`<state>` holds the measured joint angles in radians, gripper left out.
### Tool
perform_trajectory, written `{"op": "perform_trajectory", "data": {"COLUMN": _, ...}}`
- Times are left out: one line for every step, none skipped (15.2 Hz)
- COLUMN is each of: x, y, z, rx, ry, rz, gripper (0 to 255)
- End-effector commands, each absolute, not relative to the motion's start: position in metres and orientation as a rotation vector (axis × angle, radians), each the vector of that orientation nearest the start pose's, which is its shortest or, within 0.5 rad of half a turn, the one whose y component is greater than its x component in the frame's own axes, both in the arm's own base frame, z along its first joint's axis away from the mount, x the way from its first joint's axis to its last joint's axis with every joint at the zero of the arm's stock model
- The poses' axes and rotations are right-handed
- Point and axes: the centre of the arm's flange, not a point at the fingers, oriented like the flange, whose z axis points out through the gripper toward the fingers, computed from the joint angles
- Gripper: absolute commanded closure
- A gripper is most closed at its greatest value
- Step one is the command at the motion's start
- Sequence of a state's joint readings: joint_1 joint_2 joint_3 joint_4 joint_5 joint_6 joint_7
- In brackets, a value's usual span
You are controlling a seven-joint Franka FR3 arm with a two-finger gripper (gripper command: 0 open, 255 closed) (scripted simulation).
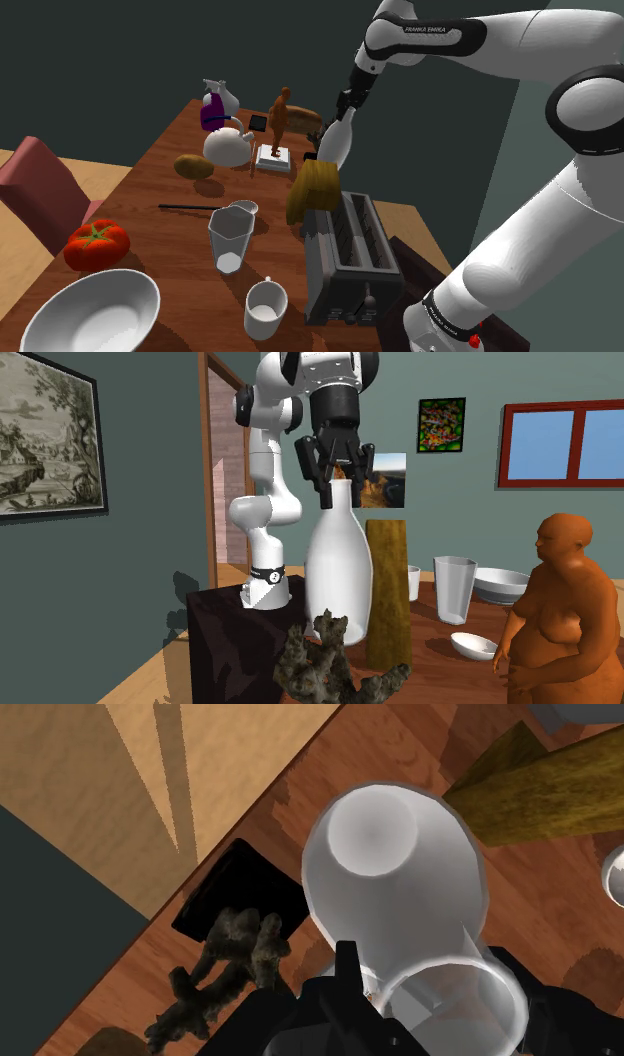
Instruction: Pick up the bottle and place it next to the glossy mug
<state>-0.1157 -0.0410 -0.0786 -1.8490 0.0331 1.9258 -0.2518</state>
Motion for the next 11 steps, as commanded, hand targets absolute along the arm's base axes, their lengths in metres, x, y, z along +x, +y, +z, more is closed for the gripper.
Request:
{"op": "perform_trajectory", "data": {"x": 0.552, "y": -0.108, "z": 0.559, "rx": -3.127, "ry": -0.074, "rz": -0.192, "gripper": 255}}
{"op": "perform_trajectory", "data": {"x": 0.552, "y": -0.108, "z": 0.564, "rx": -3.127, "ry": -0.074, "rz": -0.192, "gripper": 255}}
{"op": "perform_trajectory", "data": {"x": 0.552, "y": -0.108, "z": 0.569, "rx": -3.127, "ry": -0.074, "rz": -0.192, "gripper": 255}}
{"op": "perform_trajectory", "data": {"x": 0.552, "y": -0.108, "z": 0.575, "rx": -3.127, "ry": -0.074, "rz": -0.192, "gripper": 255}}
{"op": "perform_trajectory", "data": {"x": 0.552, "y": -0.108, "z": 0.580, "rx": -3.127, "ry": -0.074, "rz": -0.192, "gripper": 255}}
{"op": "perform_trajectory", "data": {"x": 0.552, "y": -0.108, "z": 0.585, "rx": -3.127, "ry": -0.074, "rz": -0.192, "gripper": 255}}
{"op": "perform_trajectory", "data": {"x": 0.552, "y": -0.108, "z": 0.590, "rx": -3.127, "ry": -0.074, "rz": -0.192, "gripper": 255}}
{"op": "perform_trajectory", "data": {"x": 0.552, "y": -0.108, "z": 0.596, "rx": -3.127, "ry": -0.074, "rz": -0.192, "gripper": 255}}
{"op": "perform_trajectory", "data": {"x": 0.552, "y": -0.108, "z": 0.601, "rx": -3.127, "ry": -0.074, "rz": -0.192, "gripper": 255}}
{"op": "perform_trajectory", "data": {"x": 0.552, "y": -0.108, "z": 0.606, "rx": -3.127, "ry": -0.074, "rz": -0.192, "gripper": 255}}
{"op": "perform_trajectory", "data": {"x": 0.552, "y": -0.108, "z": 0.611, "rx": -3.127, "ry": -0.074, "rz": -0.192, "gripper": 255}}
